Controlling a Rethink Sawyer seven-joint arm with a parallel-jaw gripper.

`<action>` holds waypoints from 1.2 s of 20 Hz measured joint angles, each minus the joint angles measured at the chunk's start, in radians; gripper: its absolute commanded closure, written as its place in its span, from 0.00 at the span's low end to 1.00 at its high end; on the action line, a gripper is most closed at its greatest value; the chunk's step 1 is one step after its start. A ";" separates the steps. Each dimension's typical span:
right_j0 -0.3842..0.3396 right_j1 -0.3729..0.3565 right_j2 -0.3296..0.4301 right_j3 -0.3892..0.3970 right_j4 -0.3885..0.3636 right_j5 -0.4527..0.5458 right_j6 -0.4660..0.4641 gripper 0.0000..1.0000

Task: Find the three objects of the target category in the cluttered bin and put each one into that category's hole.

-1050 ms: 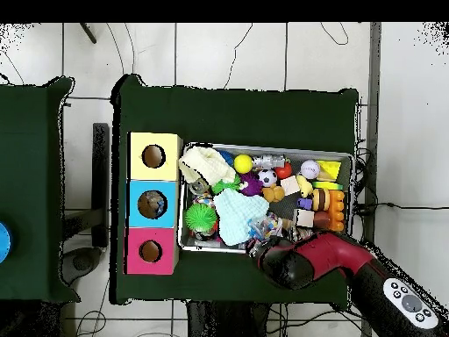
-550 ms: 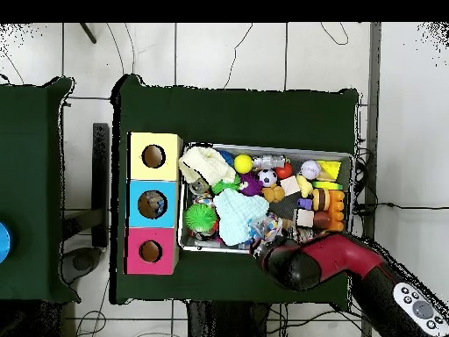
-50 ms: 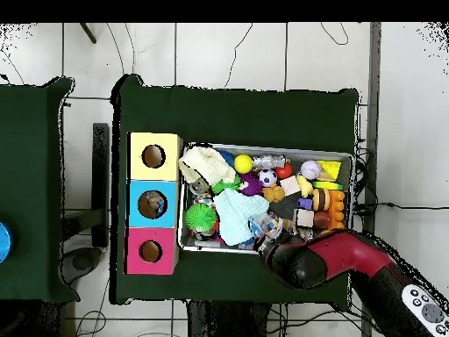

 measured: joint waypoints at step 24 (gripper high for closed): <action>0.012 -0.071 0.032 0.001 0.049 0.000 0.000 0.00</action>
